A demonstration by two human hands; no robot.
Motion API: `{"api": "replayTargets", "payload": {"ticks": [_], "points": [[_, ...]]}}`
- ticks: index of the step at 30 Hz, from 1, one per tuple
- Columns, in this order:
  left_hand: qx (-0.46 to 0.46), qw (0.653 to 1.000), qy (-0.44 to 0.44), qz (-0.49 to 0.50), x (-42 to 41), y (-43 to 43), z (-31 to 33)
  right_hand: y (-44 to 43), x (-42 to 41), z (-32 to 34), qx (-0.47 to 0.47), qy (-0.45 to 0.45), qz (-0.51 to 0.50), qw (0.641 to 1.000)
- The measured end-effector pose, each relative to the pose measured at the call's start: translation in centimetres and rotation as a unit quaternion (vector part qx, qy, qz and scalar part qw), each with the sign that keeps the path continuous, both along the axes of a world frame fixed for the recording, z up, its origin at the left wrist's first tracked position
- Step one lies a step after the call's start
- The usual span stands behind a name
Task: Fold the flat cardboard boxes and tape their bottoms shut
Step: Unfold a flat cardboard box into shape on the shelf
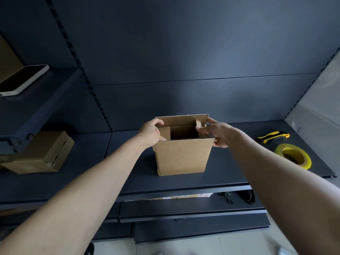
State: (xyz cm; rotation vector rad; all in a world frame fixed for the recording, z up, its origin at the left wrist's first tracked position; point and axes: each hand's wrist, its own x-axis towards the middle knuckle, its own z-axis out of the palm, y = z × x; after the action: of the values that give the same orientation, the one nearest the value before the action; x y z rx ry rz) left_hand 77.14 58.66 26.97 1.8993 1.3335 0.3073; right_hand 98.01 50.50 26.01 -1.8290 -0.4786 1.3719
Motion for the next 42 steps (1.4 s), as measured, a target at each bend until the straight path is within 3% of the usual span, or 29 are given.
{"api": "replayTargets", "payload": {"ticks": [12,19,25,29,36,42], "points": [[-0.016,1.0,-0.003,-0.017,0.2,0.3,-0.1,0.4,0.5,-0.6,0.002,-0.059,0.024,0.998],[0.0,1.0,-0.015,0.012,0.4,0.1,-0.6,0.3,1.0,-0.4,0.023,-0.055,0.023,0.998],[-0.006,0.999,-0.026,-0.023,-0.1,0.1,-0.6,0.2,1.2,-0.9,0.068,-0.03,-0.015,0.997],[-0.07,0.996,-0.024,-0.041,-0.8,0.5,-0.5,-0.4,1.4,0.2,0.06,0.027,-0.028,0.997],[-0.246,0.957,-0.101,-0.113,-2.9,0.4,0.2,0.5,1.2,0.1,0.027,-0.025,-0.027,0.999],[-0.216,0.968,-0.085,-0.097,-3.5,0.3,-0.3,0.6,0.1,0.5,0.032,-0.045,-0.027,0.998]]}}
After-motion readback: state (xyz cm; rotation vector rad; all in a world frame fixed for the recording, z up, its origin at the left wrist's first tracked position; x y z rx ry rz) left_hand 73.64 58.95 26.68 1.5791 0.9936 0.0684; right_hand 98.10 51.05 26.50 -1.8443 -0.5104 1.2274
